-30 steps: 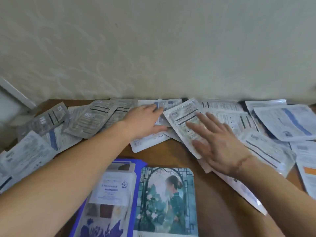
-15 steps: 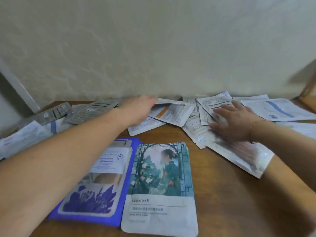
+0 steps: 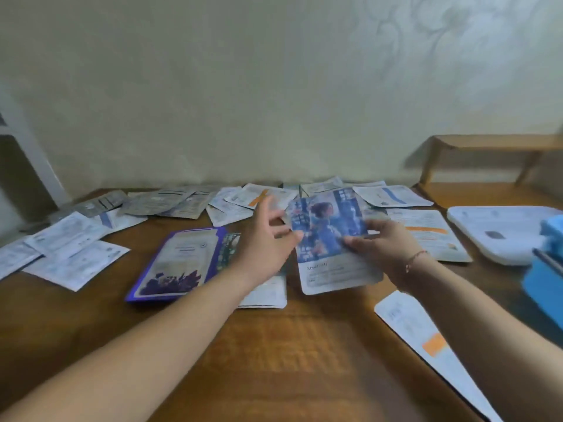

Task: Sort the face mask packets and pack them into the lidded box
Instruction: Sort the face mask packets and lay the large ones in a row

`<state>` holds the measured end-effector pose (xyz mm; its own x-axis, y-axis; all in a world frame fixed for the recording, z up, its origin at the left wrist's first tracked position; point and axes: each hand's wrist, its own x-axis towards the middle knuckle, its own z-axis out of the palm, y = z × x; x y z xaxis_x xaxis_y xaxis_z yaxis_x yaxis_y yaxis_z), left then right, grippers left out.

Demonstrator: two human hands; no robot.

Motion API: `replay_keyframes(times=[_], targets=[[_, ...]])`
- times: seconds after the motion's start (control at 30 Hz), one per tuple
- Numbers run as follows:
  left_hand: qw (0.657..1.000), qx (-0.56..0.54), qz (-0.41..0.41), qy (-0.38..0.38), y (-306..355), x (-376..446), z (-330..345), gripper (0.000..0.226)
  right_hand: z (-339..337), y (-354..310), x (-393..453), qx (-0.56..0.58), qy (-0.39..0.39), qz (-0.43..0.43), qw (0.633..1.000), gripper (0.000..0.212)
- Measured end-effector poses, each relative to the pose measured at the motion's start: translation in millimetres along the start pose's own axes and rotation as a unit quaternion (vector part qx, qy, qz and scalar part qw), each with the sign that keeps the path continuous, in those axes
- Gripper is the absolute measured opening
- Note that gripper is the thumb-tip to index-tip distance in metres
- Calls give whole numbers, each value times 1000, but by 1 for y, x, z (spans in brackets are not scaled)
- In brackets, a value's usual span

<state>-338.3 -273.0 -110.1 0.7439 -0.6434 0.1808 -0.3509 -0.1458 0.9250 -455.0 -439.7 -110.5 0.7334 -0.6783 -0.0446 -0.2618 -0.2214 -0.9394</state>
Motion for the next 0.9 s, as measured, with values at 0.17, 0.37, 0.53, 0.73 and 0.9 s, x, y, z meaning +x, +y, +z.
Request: replay_keyframes(times=[0.17, 0.37, 0.53, 0.73, 0.9], targets=[[934, 325, 113, -93, -8, -44, 33, 68, 7, 26, -11, -107, -16, 39, 993, 39], [852, 487, 120, -150, -17, -52, 54, 54, -9, 22, -41, -269, 57, -15, 961, 36], [822, 524, 113, -191, -18, -53, 52, 54, -36, 45, -91, -544, -23, -63, 836, 47], [807, 540, 118, -209, -9, -50, 49, 52, -57, 67, -95, -510, -96, -11, 855, 68], [806, 542, 121, -205, -6, -53, 44, 51, -64, 60, -66, -511, -54, -38, 857, 54]])
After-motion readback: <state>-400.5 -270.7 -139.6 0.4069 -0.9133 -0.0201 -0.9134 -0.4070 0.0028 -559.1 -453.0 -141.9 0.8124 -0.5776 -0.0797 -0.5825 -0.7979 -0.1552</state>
